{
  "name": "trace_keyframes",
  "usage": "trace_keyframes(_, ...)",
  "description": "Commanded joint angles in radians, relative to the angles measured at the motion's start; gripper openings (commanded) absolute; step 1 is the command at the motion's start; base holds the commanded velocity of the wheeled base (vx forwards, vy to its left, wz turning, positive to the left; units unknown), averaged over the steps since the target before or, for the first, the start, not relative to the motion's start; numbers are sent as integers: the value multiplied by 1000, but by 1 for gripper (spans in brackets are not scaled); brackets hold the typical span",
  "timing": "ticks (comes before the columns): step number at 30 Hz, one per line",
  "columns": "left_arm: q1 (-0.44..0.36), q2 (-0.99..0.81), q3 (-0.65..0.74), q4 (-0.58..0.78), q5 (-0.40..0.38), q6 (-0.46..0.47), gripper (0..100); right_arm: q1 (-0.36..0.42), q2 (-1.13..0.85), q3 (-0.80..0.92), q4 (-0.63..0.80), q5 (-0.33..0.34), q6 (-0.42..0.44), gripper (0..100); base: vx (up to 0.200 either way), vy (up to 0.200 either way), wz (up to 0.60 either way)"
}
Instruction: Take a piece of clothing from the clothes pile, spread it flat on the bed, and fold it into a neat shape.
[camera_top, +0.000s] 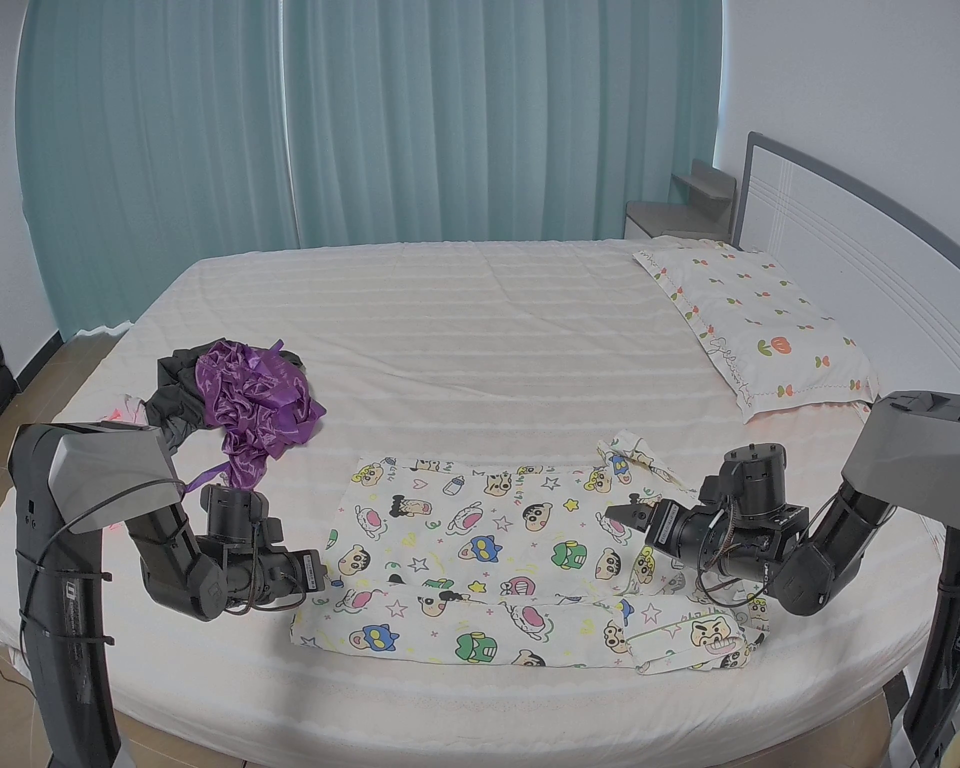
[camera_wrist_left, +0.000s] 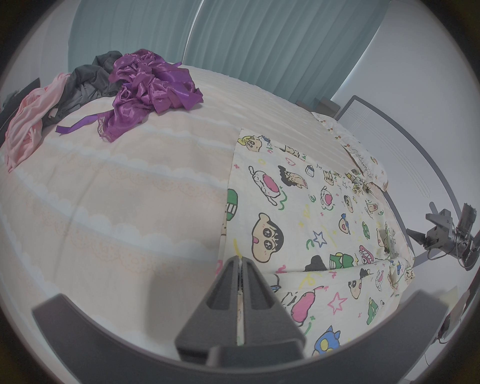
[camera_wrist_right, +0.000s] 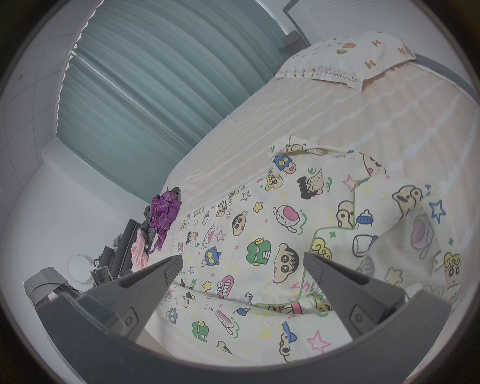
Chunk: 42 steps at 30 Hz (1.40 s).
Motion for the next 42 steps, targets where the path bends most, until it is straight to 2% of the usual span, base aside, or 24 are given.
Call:
trace_keyframes(1, 0, 8, 6, 0, -2, -12, 0, -2, -107, -2, 68, 1, -17, 100, 0, 0, 0)
trace_keyframes(3, 0, 8, 8, -2, -6, -26, 0, -16, -140, 5, 125, -1, -34, 100, 0, 0, 0)
trace_keyframes(6, 0, 9, 14, -42, -9, -62, 0, -100, -180, 78, 180, 14, -61, 100, 0, 0, 0)
trace_keyframes(9, -3, 21, 22, -86, -7, -72, 0, -194, -205, 184, 168, 63, -103, 100, 0, 0, 0)
trace_keyframes(10, -3, 21, 22, -86, -7, -72, 0, -194, -205, 184, 168, 63, -103, 100, 0, 0, 0)
trace_keyframes(11, -3, 26, 26, -106, -7, -72, 0, -249, -211, 255, 157, 105, -132, 100, 0, 0, 0)
trace_keyframes(12, -3, 26, 26, -111, -7, -72, 0, -272, -206, 290, 146, 119, -153, 100, 0, 0, 0)
trace_keyframes(16, -3, 27, 26, -114, -7, -72, 0, -347, -171, 399, 77, 142, -248, 100, 0, 0, 0)
trace_keyframes(19, -5, 29, 28, -114, -6, -71, 0, -355, -137, 457, 19, 145, -284, 100, 0, 0, 0)
trace_keyframes(27, -5, 29, 26, -115, -6, -69, 0, -346, -64, 528, -122, 143, -287, 100, 0, 0, 0)
trace_keyframes(35, -5, 29, 28, -115, -6, -69, 0, -290, -13, 535, -209, 142, -279, 100, 0, 0, 0)
trace_keyframes(41, -5, 29, 28, -115, -6, -69, 0, -254, -2, 534, -219, 129, -278, 100, 0, 0, 0)
trace_keyframes(42, -5, 29, 28, -115, -6, -69, 0, -249, -1, 535, -219, 129, -276, 0, 0, 0, 0)
